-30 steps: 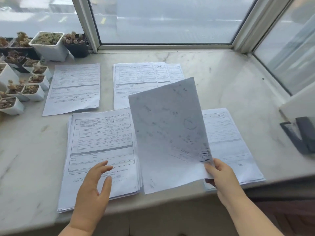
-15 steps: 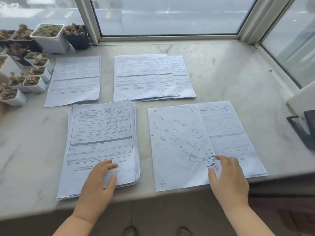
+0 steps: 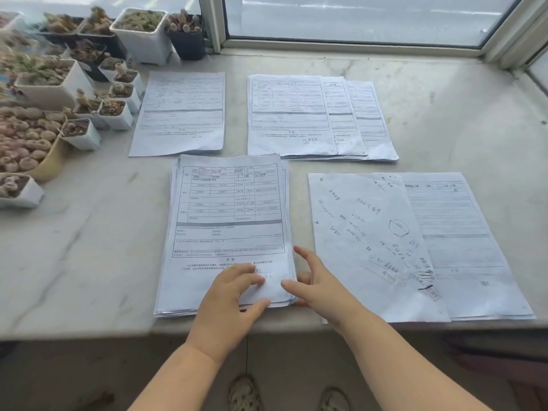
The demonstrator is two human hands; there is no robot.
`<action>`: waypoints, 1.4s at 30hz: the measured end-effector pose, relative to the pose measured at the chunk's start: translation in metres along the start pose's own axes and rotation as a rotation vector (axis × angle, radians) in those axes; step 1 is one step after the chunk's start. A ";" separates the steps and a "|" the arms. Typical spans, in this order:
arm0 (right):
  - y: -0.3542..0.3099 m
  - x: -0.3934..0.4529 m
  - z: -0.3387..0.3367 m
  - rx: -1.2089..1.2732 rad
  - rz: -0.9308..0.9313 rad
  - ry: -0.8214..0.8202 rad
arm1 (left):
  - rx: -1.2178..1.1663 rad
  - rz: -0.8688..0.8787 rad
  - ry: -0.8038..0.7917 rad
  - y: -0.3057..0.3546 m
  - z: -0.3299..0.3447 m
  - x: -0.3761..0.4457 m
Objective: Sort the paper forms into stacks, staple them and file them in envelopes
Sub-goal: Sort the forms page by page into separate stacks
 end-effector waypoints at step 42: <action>0.003 0.019 0.012 0.099 -0.035 0.093 | -0.030 -0.136 -0.003 -0.012 -0.015 0.011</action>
Point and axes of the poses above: each hand's wrist, its own x-axis towards the middle knuckle, its own z-axis out of the palm, y = z × x, the point moved 2 cm from there along x, towards the middle knuckle, and after that the axes turned 8 degrees about y, right-handed, at the moved point
